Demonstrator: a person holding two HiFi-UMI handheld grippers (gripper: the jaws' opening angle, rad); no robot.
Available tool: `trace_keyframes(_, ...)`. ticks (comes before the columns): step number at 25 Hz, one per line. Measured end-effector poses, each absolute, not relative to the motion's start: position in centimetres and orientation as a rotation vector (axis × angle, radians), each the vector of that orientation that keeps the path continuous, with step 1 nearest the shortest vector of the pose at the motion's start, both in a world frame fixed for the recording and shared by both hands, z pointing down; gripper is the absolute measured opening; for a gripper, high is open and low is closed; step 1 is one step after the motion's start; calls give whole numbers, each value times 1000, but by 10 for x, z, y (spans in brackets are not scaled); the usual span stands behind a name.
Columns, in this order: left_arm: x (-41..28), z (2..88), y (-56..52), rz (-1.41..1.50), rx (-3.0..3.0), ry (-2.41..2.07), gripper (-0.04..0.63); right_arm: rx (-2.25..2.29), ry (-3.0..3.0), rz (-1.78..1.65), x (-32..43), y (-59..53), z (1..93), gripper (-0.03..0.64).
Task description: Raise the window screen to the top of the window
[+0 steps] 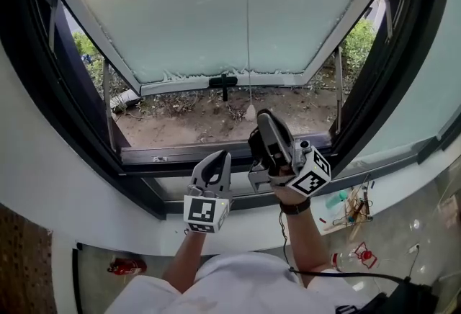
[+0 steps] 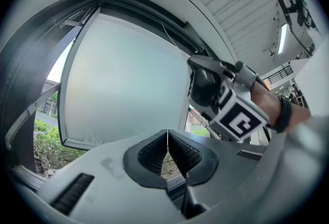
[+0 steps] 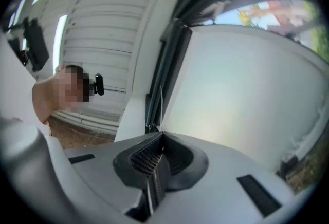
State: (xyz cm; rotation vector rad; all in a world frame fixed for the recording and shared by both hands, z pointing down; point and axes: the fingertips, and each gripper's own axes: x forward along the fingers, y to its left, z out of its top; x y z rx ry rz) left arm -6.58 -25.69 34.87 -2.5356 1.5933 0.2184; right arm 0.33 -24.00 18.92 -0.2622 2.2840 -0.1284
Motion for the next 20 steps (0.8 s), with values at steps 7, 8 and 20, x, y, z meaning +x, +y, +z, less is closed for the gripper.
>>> trace_keyframes(7,-64,370,-262,243,-2623,1661,8,-1199,2855,-390,2,-304,401,2)
trace_keyframes(8,-63,372,-265,242,-2628,1668,8,-1296,2858,-460,8,-307,423,2)
trace_keyframes(20,-57,410,-275,70,-2573,1743,8,-1389,2818,4,9,-285,395,2)
